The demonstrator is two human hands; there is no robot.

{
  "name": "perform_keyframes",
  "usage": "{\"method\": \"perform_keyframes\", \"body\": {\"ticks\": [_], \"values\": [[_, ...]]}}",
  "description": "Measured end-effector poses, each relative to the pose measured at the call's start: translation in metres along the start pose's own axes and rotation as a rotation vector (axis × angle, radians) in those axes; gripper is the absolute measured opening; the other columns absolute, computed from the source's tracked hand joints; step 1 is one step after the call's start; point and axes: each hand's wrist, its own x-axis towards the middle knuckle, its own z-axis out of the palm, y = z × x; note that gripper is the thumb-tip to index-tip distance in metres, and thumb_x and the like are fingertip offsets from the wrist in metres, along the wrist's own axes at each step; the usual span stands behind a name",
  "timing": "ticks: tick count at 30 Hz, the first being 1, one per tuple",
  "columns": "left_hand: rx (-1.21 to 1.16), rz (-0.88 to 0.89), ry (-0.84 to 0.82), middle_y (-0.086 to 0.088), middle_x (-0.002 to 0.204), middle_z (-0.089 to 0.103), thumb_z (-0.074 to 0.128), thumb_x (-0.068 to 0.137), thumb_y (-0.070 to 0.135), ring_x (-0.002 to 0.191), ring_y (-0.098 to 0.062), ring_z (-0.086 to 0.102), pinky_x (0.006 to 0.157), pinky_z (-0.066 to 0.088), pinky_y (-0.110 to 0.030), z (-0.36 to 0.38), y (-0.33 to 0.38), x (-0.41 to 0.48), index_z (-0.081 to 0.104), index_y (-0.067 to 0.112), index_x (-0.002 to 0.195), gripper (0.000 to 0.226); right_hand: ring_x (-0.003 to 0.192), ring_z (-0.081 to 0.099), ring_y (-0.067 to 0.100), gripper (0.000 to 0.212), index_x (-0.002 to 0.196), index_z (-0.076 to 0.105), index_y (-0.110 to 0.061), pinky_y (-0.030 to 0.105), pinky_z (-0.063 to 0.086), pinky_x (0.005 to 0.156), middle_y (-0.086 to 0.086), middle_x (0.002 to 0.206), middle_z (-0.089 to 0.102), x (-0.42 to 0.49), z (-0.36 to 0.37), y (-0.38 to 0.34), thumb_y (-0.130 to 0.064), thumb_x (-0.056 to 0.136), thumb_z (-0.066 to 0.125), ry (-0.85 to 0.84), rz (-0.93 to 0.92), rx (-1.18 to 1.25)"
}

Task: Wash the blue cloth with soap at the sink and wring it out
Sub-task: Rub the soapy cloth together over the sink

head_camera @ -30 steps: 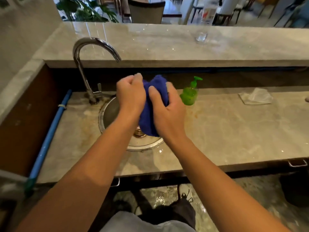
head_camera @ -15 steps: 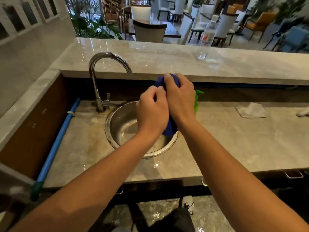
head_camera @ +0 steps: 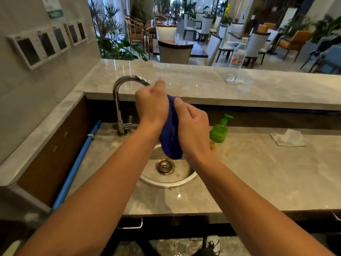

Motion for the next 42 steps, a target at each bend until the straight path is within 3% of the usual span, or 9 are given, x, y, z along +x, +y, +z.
{"method": "perform_keyframes", "body": {"ticks": [2, 7, 12, 17, 22, 26, 32, 36, 42], "values": [[-0.07, -0.075, 0.048, 0.005, 0.047, 0.047, 0.054, 0.092, 0.037, 0.052, -0.016, 0.044, 0.056, 0.041, -0.038, 0.002, -0.011, -0.013, 0.049, 0.017, 0.046, 0.05, 0.047, 0.044, 0.008, 0.048, 0.057, 0.058, -0.016, 0.022, 0.036, 0.051, -0.004, 0.049, 0.051, 0.008, -0.001, -0.003, -0.027, 0.103, 0.052, -0.013, -0.044, -0.065], [0.14, 0.231, -0.118, 0.009, 0.038, 0.043, 0.049, 0.101, 0.031, 0.037, -0.003, 0.039, 0.043, 0.031, -0.019, 0.007, -0.007, -0.053, 0.045, 0.02, 0.047, 0.055, 0.05, 0.05, 0.007, 0.044, 0.062, 0.058, -0.019, 0.02, 0.04, 0.054, 0.002, 0.056, 0.057, 0.047, -0.008, 0.009, -0.03, 0.104, 0.049, 0.08, 0.011, -0.136], [-0.032, -0.031, 0.093, 0.006, 0.044, 0.045, 0.052, 0.096, 0.03, 0.049, -0.014, 0.042, 0.056, 0.04, -0.037, -0.001, 0.0, 0.009, 0.043, 0.017, 0.045, 0.053, 0.041, 0.04, 0.005, 0.054, 0.051, 0.051, -0.018, 0.015, 0.033, 0.05, -0.008, 0.043, 0.045, 0.01, 0.008, -0.009, -0.024, 0.105, 0.049, -0.027, -0.086, -0.08], [0.118, 0.244, -0.073, 0.011, 0.034, 0.038, 0.05, 0.099, 0.028, 0.036, -0.003, 0.035, 0.042, 0.03, -0.022, 0.006, 0.005, -0.046, 0.04, 0.02, 0.043, 0.058, 0.04, 0.039, 0.004, 0.052, 0.054, 0.051, -0.015, 0.02, 0.032, 0.049, 0.001, 0.047, 0.048, 0.061, -0.002, -0.017, -0.026, 0.105, 0.046, 0.094, -0.021, -0.124], [-0.07, 0.001, 0.123, 0.01, 0.039, 0.04, 0.052, 0.095, 0.022, 0.043, -0.011, 0.036, 0.054, 0.035, -0.032, 0.002, 0.013, 0.016, 0.04, 0.018, 0.045, 0.052, 0.04, 0.038, 0.007, 0.056, 0.048, 0.05, -0.016, 0.02, 0.033, 0.049, -0.005, 0.041, 0.043, 0.016, 0.01, -0.023, -0.023, 0.104, 0.049, 0.025, -0.1, -0.081], [0.06, 0.199, -0.022, 0.012, 0.035, 0.041, 0.05, 0.099, 0.026, 0.037, -0.003, 0.037, 0.044, 0.031, -0.02, 0.015, 0.003, -0.042, 0.041, 0.019, 0.044, 0.056, 0.039, 0.035, 0.005, 0.053, 0.05, 0.045, -0.018, 0.026, 0.032, 0.051, -0.003, 0.045, 0.043, 0.077, 0.001, -0.022, -0.024, 0.103, 0.048, 0.147, 0.011, -0.108], [-0.096, -0.038, 0.131, 0.006, 0.043, 0.04, 0.053, 0.09, 0.024, 0.049, -0.017, 0.037, 0.058, 0.036, -0.036, -0.001, 0.007, 0.037, 0.04, 0.019, 0.045, 0.047, 0.044, 0.043, 0.007, 0.054, 0.053, 0.052, -0.019, 0.018, 0.036, 0.052, -0.004, 0.048, 0.049, 0.027, 0.022, -0.014, -0.022, 0.106, 0.044, -0.042, -0.086, -0.078], [-0.066, 0.088, -0.01, 0.007, 0.043, 0.047, 0.05, 0.085, 0.038, 0.049, -0.018, 0.044, 0.054, 0.04, -0.039, 0.012, -0.004, -0.009, 0.052, 0.019, 0.043, 0.046, 0.043, 0.043, 0.005, 0.052, 0.056, 0.05, -0.016, 0.018, 0.035, 0.053, 0.0, 0.052, 0.049, 0.089, 0.022, -0.019, -0.023, 0.106, 0.041, 0.077, 0.009, -0.151], [-0.22, -0.081, 0.087, 0.012, 0.038, 0.033, 0.052, 0.091, 0.02, 0.042, -0.012, 0.03, 0.052, 0.03, -0.033, 0.016, 0.005, 0.045, 0.034, 0.022, 0.04, 0.055, 0.057, 0.047, 0.015, 0.045, 0.063, 0.059, -0.013, 0.043, 0.041, 0.068, 0.002, 0.057, 0.049, 0.052, 0.019, -0.009, -0.021, 0.101, 0.037, -0.023, -0.083, -0.146]]}}
